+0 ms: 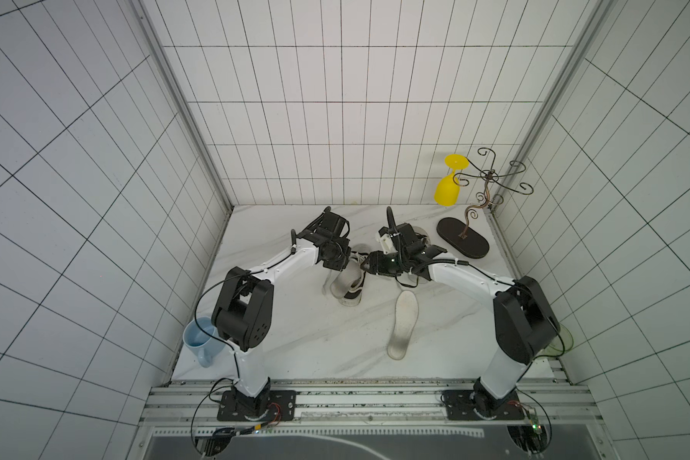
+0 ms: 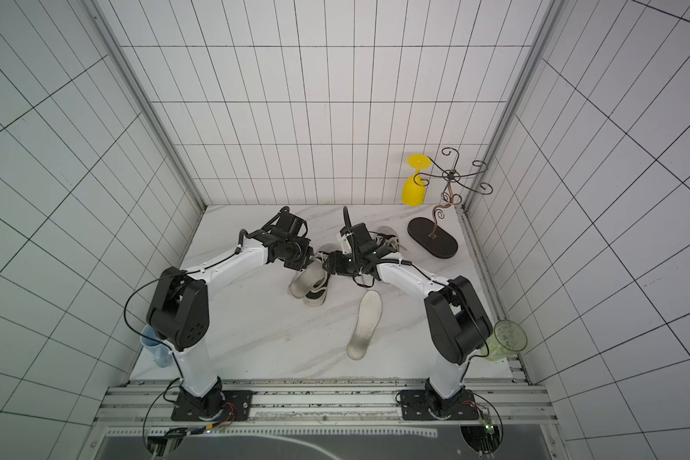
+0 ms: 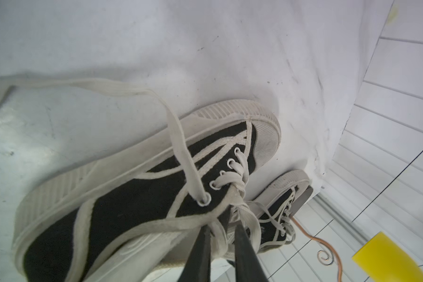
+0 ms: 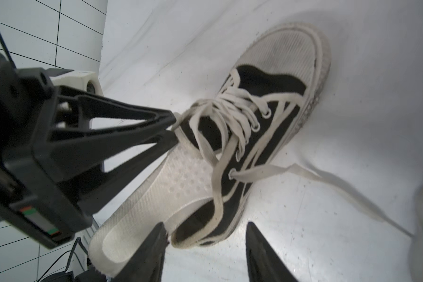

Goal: Insert the insole into the shoe

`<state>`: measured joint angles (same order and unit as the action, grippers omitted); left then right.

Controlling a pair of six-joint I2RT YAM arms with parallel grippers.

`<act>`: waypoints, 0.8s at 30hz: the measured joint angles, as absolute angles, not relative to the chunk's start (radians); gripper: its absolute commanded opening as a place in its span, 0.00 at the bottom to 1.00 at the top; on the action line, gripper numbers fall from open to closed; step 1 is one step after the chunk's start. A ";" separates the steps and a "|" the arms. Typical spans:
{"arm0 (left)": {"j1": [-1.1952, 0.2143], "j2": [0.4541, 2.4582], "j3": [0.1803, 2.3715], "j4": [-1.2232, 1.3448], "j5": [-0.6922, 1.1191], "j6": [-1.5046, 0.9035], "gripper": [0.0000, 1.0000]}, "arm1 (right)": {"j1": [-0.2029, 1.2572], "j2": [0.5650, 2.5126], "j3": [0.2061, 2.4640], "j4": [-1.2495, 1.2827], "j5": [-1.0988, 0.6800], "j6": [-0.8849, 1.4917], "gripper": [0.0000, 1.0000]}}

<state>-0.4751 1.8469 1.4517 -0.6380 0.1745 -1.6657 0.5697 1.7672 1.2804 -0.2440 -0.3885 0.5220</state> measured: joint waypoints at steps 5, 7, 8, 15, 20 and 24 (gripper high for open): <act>-0.457 1.841 1.478 -0.649 0.213 -1.557 0.28 | 0.583 1.816 1.345 -0.290 -0.315 0.371 0.61; -0.450 1.841 1.475 -0.647 0.237 -1.536 0.28 | 0.598 1.816 1.346 -0.310 -0.271 0.305 0.62; -0.448 1.841 1.472 -0.645 0.245 -1.528 0.28 | 0.606 1.816 1.346 -0.314 -0.252 0.282 0.62; -0.429 1.835 1.499 -0.704 0.253 -1.369 0.33 | 0.663 1.819 1.348 -0.317 -0.155 0.153 0.63; -0.404 1.779 1.538 -0.807 0.213 -1.119 0.37 | 0.675 1.880 1.382 -0.308 -0.105 0.107 0.61; -0.413 1.667 1.438 -0.850 0.183 -0.959 0.43 | 0.675 1.932 1.400 -0.295 -0.074 0.090 0.56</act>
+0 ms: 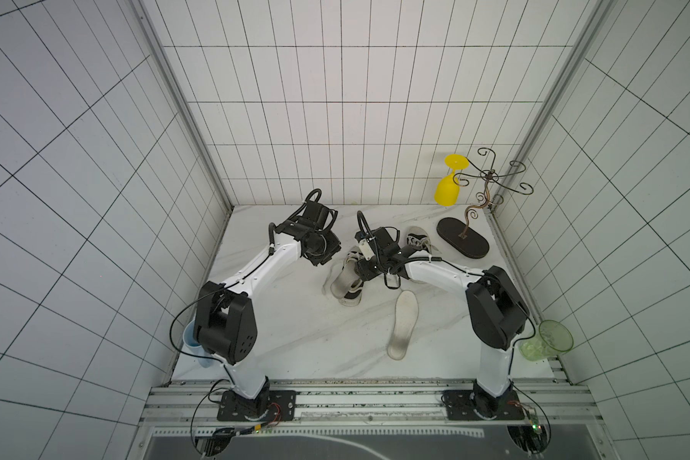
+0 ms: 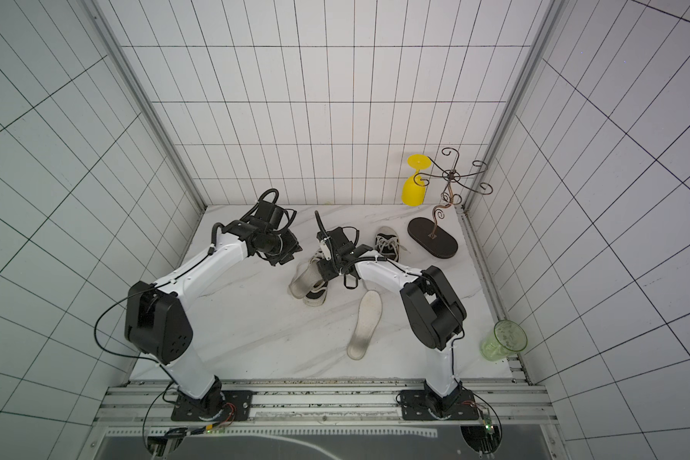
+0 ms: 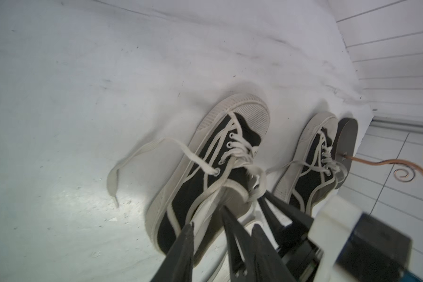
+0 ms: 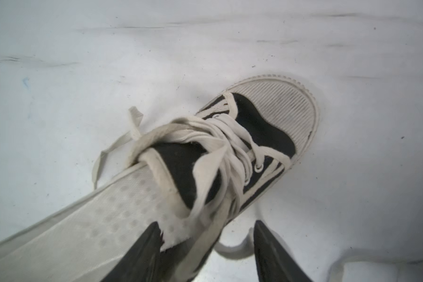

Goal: Insert the insole into the shoe

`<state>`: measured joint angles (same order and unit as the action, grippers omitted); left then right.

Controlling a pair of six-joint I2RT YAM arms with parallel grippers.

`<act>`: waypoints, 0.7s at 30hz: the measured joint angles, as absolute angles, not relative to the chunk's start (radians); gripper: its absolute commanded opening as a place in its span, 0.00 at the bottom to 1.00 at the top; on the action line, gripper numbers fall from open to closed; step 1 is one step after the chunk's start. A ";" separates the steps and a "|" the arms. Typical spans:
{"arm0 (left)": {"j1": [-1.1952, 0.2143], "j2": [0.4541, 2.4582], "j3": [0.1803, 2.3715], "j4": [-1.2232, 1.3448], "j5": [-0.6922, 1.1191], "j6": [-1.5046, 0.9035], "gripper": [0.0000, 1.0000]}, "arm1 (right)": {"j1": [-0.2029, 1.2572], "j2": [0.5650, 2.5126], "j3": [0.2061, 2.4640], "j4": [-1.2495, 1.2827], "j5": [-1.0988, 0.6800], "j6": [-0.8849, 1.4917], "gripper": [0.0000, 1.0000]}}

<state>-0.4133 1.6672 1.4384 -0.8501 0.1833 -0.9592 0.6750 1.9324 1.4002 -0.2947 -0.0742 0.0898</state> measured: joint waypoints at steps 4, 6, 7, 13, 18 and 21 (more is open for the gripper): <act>-0.435 1.581 1.324 -0.879 0.192 -0.848 0.46 | 0.675 1.948 1.405 -0.266 -0.062 0.080 0.55; -0.455 1.580 1.315 -0.888 0.195 -0.802 0.47 | 0.675 1.948 1.417 -0.258 -0.062 0.079 0.55; -0.471 1.584 1.314 -0.888 0.196 -0.779 0.47 | 0.675 1.948 1.423 -0.246 -0.062 0.078 0.54; -0.525 1.636 1.330 -0.902 0.190 -0.701 0.40 | 0.674 1.948 1.452 -0.209 -0.066 0.068 0.39; -0.524 1.685 1.355 -0.939 0.157 -0.658 0.35 | 0.671 1.952 1.454 -0.206 -0.084 0.068 0.29; -0.525 1.687 1.355 -0.960 0.154 -0.640 0.33 | 0.666 1.952 1.454 -0.205 -0.096 0.068 0.24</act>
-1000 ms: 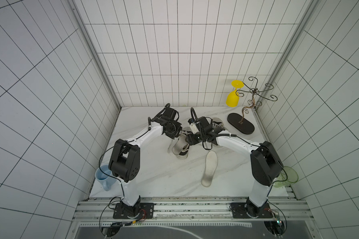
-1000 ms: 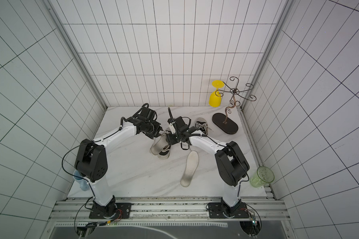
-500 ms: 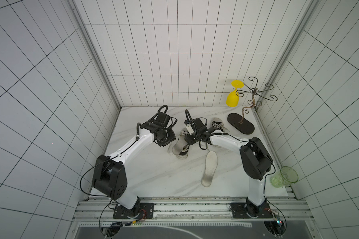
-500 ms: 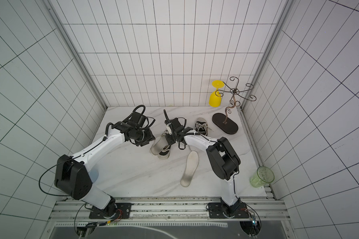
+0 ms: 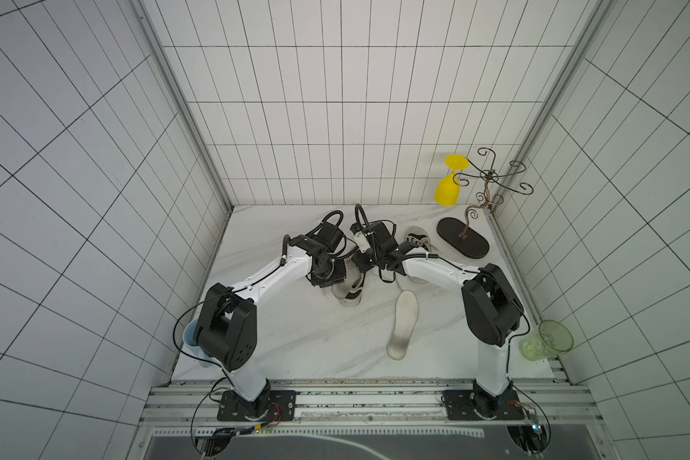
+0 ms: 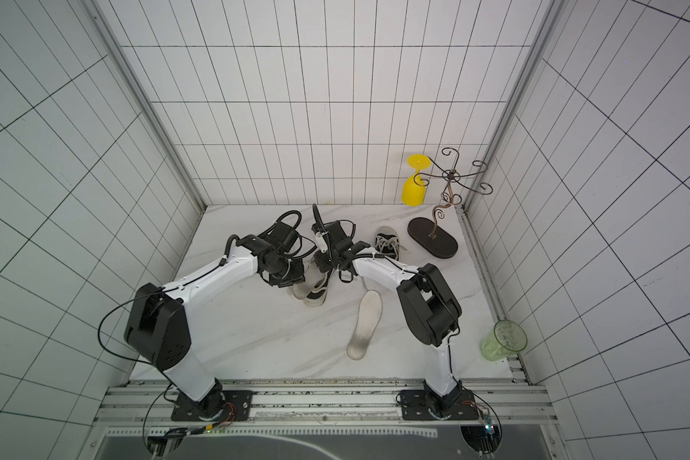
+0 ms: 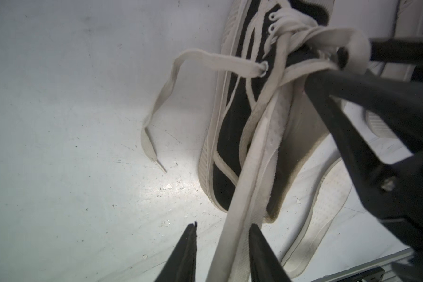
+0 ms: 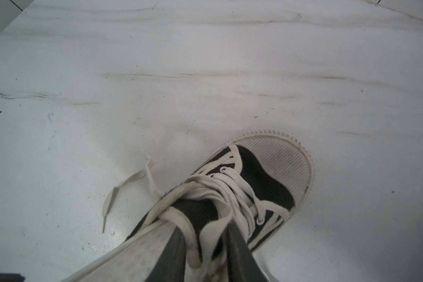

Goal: Insert the insole into the shoe

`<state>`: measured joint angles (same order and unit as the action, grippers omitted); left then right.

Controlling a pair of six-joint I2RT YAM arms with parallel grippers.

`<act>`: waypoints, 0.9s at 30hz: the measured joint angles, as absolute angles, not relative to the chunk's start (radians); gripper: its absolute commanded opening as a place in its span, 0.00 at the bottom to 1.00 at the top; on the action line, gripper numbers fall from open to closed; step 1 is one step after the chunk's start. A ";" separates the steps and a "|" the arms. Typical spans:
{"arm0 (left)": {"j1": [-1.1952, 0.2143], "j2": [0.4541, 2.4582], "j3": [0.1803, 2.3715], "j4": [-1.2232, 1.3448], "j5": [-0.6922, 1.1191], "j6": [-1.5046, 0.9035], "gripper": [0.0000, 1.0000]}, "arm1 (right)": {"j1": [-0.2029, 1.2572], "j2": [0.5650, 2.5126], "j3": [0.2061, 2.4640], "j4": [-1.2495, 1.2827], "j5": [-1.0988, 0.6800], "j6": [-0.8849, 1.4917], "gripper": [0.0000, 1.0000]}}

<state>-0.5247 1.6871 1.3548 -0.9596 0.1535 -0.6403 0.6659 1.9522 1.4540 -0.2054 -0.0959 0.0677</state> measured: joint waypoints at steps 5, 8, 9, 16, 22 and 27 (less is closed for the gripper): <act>-0.525 1.690 1.354 -0.967 0.169 -0.633 0.16 | 0.659 1.954 1.454 -0.205 -0.120 0.063 0.13; -0.524 1.696 1.344 -0.953 0.206 -0.655 0.04 | 0.658 1.958 1.454 -0.206 -0.138 0.061 0.06; -0.522 1.696 1.332 -0.936 0.222 -0.673 0.00 | 0.657 1.959 1.454 -0.206 -0.143 0.062 0.05; -0.451 1.601 1.048 -0.622 0.368 -0.983 0.00 | 0.654 1.959 1.454 -0.208 -0.170 0.075 0.00; -0.440 1.565 1.020 -0.500 0.440 -1.163 0.00 | 0.648 1.959 1.454 -0.205 -0.182 0.082 0.00; -0.437 1.572 1.057 -0.440 0.471 -1.248 0.00 | 0.634 1.959 1.454 -0.205 -0.195 0.087 0.00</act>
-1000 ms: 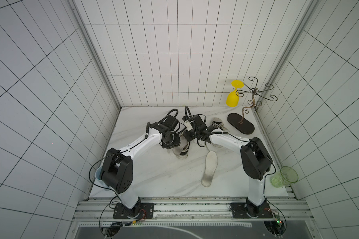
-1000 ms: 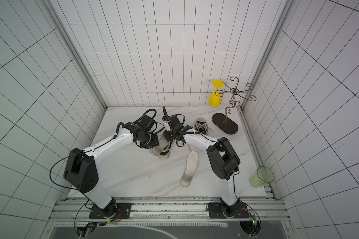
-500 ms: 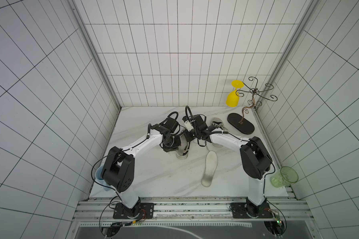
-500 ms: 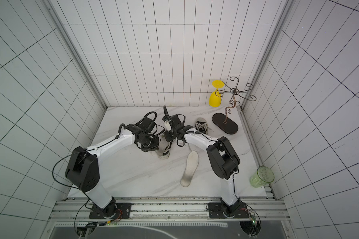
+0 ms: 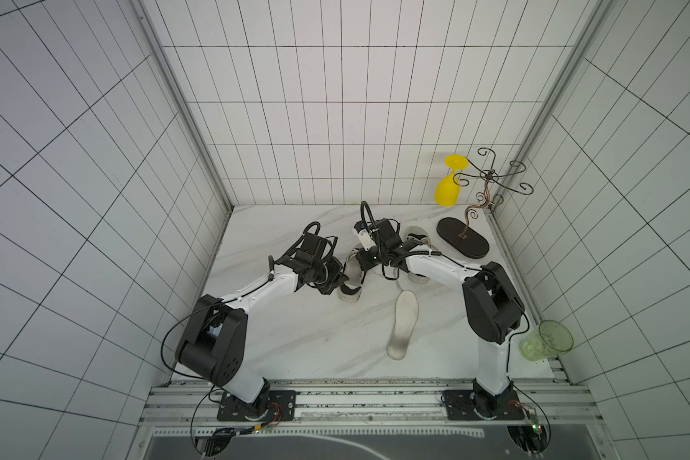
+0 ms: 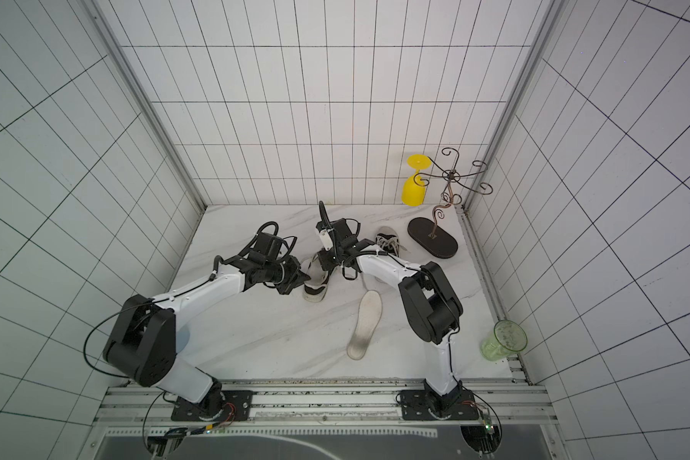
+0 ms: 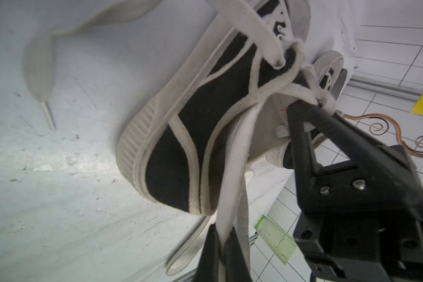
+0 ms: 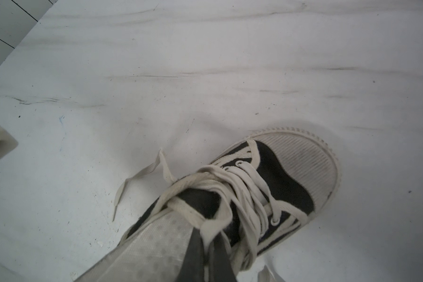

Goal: Insert the insole into the shoe

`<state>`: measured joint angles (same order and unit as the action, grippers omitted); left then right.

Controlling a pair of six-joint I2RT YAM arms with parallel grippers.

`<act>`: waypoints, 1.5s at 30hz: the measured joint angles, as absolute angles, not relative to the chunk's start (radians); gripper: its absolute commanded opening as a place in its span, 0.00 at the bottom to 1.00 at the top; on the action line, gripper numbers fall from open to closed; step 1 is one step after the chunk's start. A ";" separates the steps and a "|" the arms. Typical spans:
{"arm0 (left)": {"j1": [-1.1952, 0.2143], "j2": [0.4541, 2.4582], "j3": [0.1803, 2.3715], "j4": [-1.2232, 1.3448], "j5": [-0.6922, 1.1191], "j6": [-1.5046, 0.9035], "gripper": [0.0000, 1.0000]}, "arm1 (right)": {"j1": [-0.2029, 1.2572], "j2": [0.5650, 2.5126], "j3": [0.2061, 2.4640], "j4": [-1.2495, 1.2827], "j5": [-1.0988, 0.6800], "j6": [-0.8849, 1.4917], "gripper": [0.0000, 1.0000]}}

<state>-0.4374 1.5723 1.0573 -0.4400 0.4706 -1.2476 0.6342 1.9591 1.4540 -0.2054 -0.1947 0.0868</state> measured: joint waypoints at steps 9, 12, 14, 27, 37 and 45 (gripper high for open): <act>-0.434 1.612 1.100 -0.449 0.456 -1.236 0.00 | 0.635 1.959 1.454 -0.210 -0.202 0.088 0.00; -0.411 1.627 1.097 -0.449 0.465 -1.218 0.00 | 0.635 1.959 1.454 -0.214 -0.202 0.088 0.00; -0.386 1.623 1.079 -0.434 0.479 -1.215 0.00 | 0.634 1.959 1.454 -0.214 -0.204 0.089 0.00; -0.352 1.471 0.828 -0.207 0.599 -1.421 0.00 | 0.635 1.953 1.454 -0.215 -0.270 0.095 0.00; -0.368 1.601 1.038 -0.370 0.561 -1.232 0.00 | 0.626 1.950 1.454 -0.220 -0.272 0.094 0.00; -0.381 1.654 1.044 -0.371 0.533 -1.190 0.12 | 0.625 1.950 1.454 -0.221 -0.267 0.093 0.00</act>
<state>-0.3809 1.6543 1.0435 -0.3714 0.5335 -1.1896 0.6247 1.9495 1.4540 -0.2207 -0.2672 0.0925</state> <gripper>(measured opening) 0.048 0.048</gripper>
